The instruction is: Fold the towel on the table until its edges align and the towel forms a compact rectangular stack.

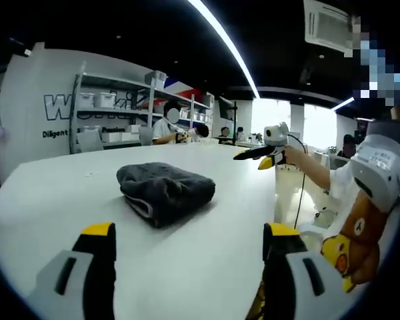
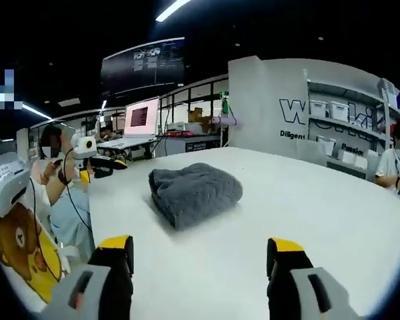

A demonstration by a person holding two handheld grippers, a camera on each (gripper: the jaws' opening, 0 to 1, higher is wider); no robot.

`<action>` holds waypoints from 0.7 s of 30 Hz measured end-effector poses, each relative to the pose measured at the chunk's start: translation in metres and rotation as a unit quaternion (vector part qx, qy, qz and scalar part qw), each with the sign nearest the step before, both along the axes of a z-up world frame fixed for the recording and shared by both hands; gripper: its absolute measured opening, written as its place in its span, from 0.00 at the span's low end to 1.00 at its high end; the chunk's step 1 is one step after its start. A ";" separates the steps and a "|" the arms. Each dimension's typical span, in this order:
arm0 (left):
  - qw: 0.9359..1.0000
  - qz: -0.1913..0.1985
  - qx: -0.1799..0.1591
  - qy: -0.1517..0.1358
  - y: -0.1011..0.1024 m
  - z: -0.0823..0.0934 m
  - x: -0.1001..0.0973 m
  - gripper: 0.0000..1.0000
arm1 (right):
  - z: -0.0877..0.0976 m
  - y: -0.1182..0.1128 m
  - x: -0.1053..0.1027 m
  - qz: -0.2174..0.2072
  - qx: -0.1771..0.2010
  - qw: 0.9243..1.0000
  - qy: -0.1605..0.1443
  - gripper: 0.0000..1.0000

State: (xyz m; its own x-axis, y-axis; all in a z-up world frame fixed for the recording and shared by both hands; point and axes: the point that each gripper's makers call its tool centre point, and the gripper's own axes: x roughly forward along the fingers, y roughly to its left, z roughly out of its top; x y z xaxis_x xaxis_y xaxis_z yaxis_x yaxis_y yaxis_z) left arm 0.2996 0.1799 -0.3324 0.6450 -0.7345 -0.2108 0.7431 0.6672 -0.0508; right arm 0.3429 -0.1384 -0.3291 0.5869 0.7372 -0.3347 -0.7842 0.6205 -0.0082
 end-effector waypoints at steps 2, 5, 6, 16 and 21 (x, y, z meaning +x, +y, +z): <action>1.000 0.004 0.001 0.001 0.002 -0.001 0.000 0.96 | -0.002 -0.001 0.002 -0.004 -0.010 1.000 -0.004 0.92; 1.000 0.005 -0.003 0.004 0.003 -0.001 0.000 0.96 | -0.003 0.001 0.001 -0.002 -0.004 1.000 0.002 0.98; 1.000 0.005 -0.004 0.005 0.003 -0.001 -0.001 0.96 | -0.004 0.001 0.001 -0.002 -0.002 1.000 0.004 0.99; 1.000 0.011 -0.006 0.009 0.004 0.000 0.001 0.96 | -0.016 0.006 -0.010 0.030 0.003 0.999 0.031 1.00; 1.000 0.009 -0.011 0.010 0.003 0.001 0.006 0.96 | -0.012 0.003 -0.010 0.030 0.016 0.999 0.022 1.00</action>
State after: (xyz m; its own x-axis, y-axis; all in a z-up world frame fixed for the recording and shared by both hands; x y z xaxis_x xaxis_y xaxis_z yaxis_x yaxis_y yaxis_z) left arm 0.3060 0.1830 -0.3311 0.6545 -0.7271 -0.2073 0.7294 0.6794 -0.0799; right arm 0.3328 -0.1356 -0.3410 0.5259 0.7816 -0.3354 -0.8196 0.5711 0.0457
